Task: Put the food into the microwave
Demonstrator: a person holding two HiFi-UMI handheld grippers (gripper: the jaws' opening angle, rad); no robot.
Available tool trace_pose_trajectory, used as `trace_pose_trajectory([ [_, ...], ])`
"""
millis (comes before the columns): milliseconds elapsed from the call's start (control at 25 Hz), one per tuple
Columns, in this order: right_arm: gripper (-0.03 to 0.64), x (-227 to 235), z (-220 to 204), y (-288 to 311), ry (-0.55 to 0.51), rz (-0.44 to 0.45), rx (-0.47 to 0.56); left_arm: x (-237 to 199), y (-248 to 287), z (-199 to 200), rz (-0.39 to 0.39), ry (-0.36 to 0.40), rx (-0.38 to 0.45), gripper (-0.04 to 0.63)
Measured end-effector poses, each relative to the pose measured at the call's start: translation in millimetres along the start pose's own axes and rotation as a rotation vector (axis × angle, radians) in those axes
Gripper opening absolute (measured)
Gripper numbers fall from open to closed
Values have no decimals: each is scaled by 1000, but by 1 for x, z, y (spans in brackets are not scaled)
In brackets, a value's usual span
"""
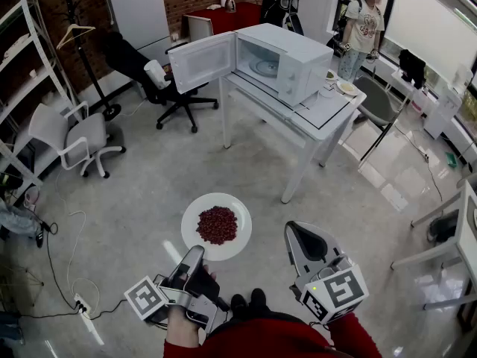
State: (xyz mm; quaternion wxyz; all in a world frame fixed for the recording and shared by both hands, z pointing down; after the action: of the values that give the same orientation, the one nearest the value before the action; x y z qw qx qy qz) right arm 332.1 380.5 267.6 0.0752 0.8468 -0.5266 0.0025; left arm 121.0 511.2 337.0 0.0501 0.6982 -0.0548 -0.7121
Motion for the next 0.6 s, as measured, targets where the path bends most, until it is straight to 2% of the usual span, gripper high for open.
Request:
trace_pose_trajectory([
  [200, 12, 8, -7, -7, 25, -5, -19, -1, 3, -12, 16, -18, -7, 23],
  [600, 12, 28, -10, -1, 34, 1, -10, 2, 26, -15, 6, 0, -18, 23],
])
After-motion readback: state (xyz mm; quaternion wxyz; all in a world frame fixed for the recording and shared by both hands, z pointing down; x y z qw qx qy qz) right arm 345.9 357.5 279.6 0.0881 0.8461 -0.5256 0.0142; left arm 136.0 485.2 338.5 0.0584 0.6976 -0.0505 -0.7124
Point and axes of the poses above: the fingertips, and each gripper's own axes: y forward along the fingers, x to its right, z out of its top, the point moved 7 cm from there along -y, backward along the fingers, and after that the axes turned 5 degrees about z, right-handed, at the moved point
